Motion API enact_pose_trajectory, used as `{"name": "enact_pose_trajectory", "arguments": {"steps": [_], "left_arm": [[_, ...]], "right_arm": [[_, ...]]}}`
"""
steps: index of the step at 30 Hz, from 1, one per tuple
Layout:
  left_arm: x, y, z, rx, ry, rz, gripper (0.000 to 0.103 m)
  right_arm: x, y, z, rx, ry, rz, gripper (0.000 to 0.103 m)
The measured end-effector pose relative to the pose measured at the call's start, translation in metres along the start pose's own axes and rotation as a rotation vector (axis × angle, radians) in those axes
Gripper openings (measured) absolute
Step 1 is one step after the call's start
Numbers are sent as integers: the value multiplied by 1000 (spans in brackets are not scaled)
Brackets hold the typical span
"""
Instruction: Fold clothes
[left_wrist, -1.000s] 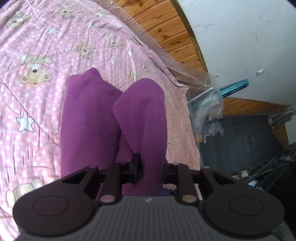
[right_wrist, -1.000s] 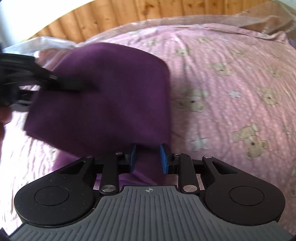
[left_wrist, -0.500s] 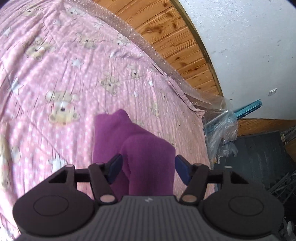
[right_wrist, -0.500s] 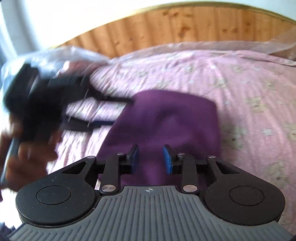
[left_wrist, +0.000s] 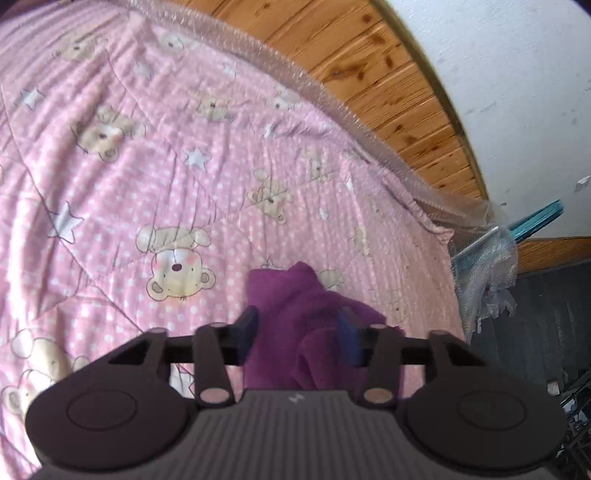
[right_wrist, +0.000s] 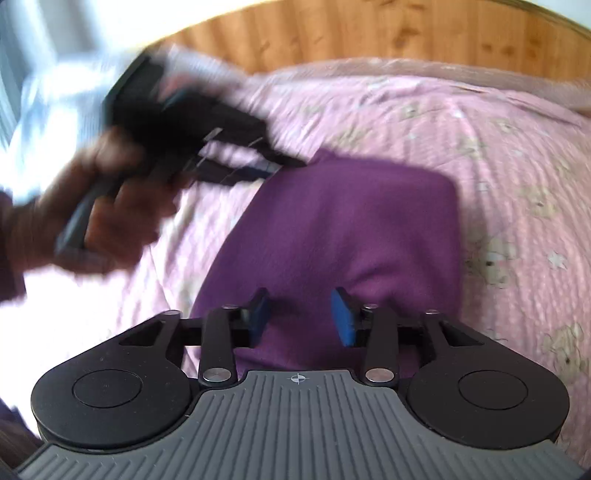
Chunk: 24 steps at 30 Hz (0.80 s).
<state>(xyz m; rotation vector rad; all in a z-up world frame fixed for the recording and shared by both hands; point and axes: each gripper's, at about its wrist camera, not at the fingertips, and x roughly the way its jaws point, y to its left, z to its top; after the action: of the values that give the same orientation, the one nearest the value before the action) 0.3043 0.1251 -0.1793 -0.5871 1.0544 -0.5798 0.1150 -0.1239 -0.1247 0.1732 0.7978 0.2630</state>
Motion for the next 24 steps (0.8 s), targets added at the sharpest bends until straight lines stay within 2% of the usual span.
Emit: {"name": "enact_pose_trajectory", "arguments": {"steps": [1,2,3,5,6,7,8,9,10,11,12,13,14,16,17,18,20,21,22,23,24], "left_arm": [[-9,-1,-4,6,-13,-12,79],[-8,-1,-9,6,9,-18,84],[0,0,-14,11,47,-11,84],[21,4,-23,21,104,62,84],[28,8,-26,5,106,67,85],[28,11,-28,-9,77,40,90],[29,12,-27,-20,67,29,83],[31,12,-28,-27,70,7,70],[32,12,-28,-36,73,-13,43],[31,13,-29,-61,68,-20,39],[28,11,-31,-71,58,-5,36],[24,10,-35,-88,41,11,29],[19,6,-39,-123,24,28,24],[14,-13,-53,-166,-2,49,21],[15,-34,-63,-170,-15,51,16],[16,-53,-74,-171,-11,28,9],[35,-90,-89,-106,-8,96,11],[48,-92,-92,-114,8,173,11],[60,-94,-93,-123,22,241,10],[61,-89,-91,-150,31,235,9],[61,-86,-88,-173,36,225,10]], "right_arm": [[-12,-15,4,65,-63,-32,89],[-17,-32,5,122,-99,-61,97],[-14,-49,2,178,-90,-65,96],[5,-75,-11,268,2,-9,89],[15,-82,-18,297,40,38,88],[26,-86,-25,320,80,94,88],[33,-85,-32,326,109,137,78],[38,-81,-38,323,128,165,76],[40,-77,-41,310,133,181,67],[40,-74,-39,299,140,190,50],[40,-77,-31,294,156,198,38],[39,-80,-18,259,173,211,26],[37,-83,-2,202,189,227,23],[33,-90,34,15,208,236,21],[32,-95,54,-92,218,222,21],[36,-105,74,-179,222,189,21],[52,-129,112,-322,223,93,20],[61,-145,128,-346,209,50,21],[71,-162,140,-310,201,19,28],[81,-179,150,-254,208,-7,48],[83,-193,158,-192,193,-52,50]]}}
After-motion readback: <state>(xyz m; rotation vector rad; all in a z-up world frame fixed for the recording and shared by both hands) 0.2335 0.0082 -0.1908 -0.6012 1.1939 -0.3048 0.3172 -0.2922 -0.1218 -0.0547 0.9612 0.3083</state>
